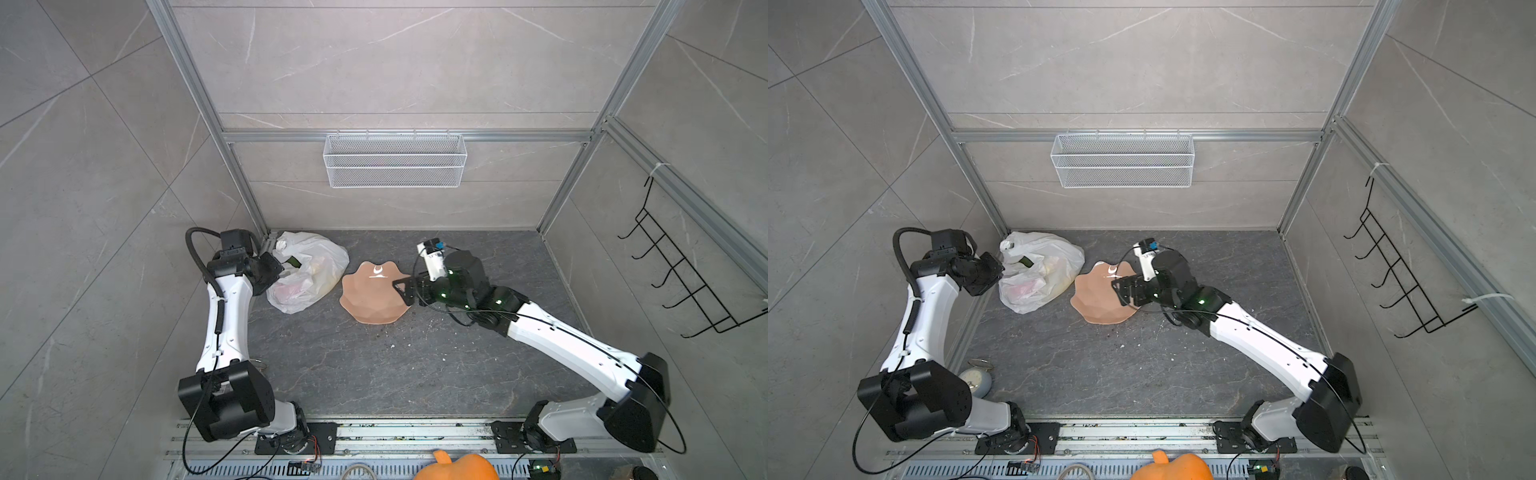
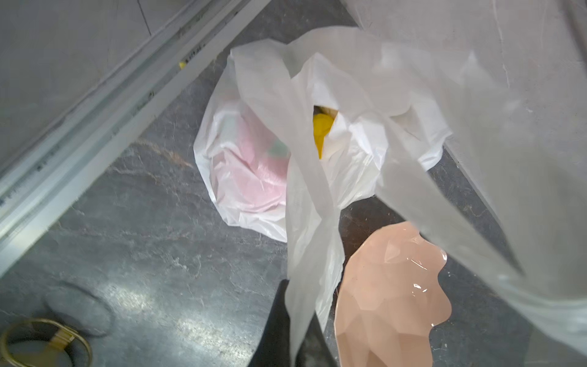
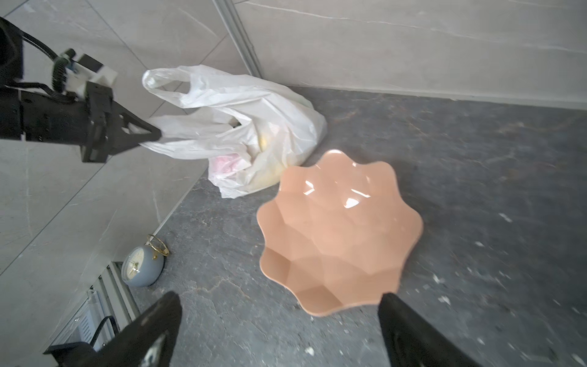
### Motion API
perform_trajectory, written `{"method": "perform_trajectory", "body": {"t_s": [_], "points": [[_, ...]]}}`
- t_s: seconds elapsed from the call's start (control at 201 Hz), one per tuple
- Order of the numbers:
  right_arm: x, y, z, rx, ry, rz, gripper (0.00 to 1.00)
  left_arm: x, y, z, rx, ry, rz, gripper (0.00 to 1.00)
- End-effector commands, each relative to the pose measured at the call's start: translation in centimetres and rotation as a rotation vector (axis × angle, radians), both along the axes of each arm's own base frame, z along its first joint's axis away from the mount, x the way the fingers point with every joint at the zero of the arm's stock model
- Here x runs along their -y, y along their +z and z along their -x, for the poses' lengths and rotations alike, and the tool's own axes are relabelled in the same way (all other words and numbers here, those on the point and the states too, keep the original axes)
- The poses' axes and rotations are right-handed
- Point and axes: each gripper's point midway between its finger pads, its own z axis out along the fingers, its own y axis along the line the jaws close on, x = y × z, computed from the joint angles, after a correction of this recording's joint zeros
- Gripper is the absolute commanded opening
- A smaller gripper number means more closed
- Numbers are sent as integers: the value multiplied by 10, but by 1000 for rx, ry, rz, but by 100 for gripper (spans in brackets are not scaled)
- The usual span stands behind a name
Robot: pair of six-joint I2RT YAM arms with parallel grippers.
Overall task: Take fruits out of the plastic bag
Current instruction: Spread open the plastic bag at the middle-left of the table.
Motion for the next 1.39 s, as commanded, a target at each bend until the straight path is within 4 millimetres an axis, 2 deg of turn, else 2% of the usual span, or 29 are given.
{"method": "perform_trajectory", "body": {"t_s": [0.0, 0.095, 0.189, 0.259, 0.388, 0.508, 0.607, 0.727, 0.841, 0.851, 0.901, 0.926, 1.0, 1.194, 1.339, 1.388], "points": [[-45, 11, 0, 56, 72, 12, 97, 32, 36, 20, 157, -61, 79, 0], [-85, 10, 4, 68, 134, 24, 97, 55, 48, 39, 213, -104, 106, 0], [-124, 1, 9, 70, 193, 45, 97, 79, 60, 61, 248, -160, 134, 0], [-144, -5, 10, 62, 212, 57, 96, 89, 64, 77, 263, -180, 130, 0], [-169, -30, -2, -18, 181, 80, 94, 101, 54, 98, 250, -203, 164, 0], [-176, -56, -17, -86, 101, 115, 92, 108, 42, 110, 237, -220, 202, 0], [-181, -70, -27, -123, 57, 144, 89, 111, 34, 118, 230, -223, 224, 0], [-184, -79, -41, -146, 6, 193, 83, 113, 31, 128, 235, -230, 232, 0], [-200, -84, -46, -180, 41, 187, 74, 116, 28, 131, 230, -240, 245, 0], [-203, -78, -47, -174, 44, 173, 73, 116, 27, 131, 227, -240, 246, 0], [-206, -78, -48, -183, 46, 173, 69, 118, 27, 132, 227, -244, 252, 0], [-208, -89, -50, -195, 43, 185, 67, 118, 27, 132, 228, -245, 251, 0], [-208, -94, -53, -205, 33, 178, 58, 118, 27, 133, 233, -248, 248, 0], [-207, -100, -58, -217, 14, 179, 24, 120, 29, 133, 239, -262, 258, 0], [-195, -80, -60, -168, -13, 199, 0, 116, 26, 132, 228, -253, 231, 0], [-190, -74, -60, -154, -17, 213, 0, 115, 23, 133, 218, -249, 221, 0]]}}
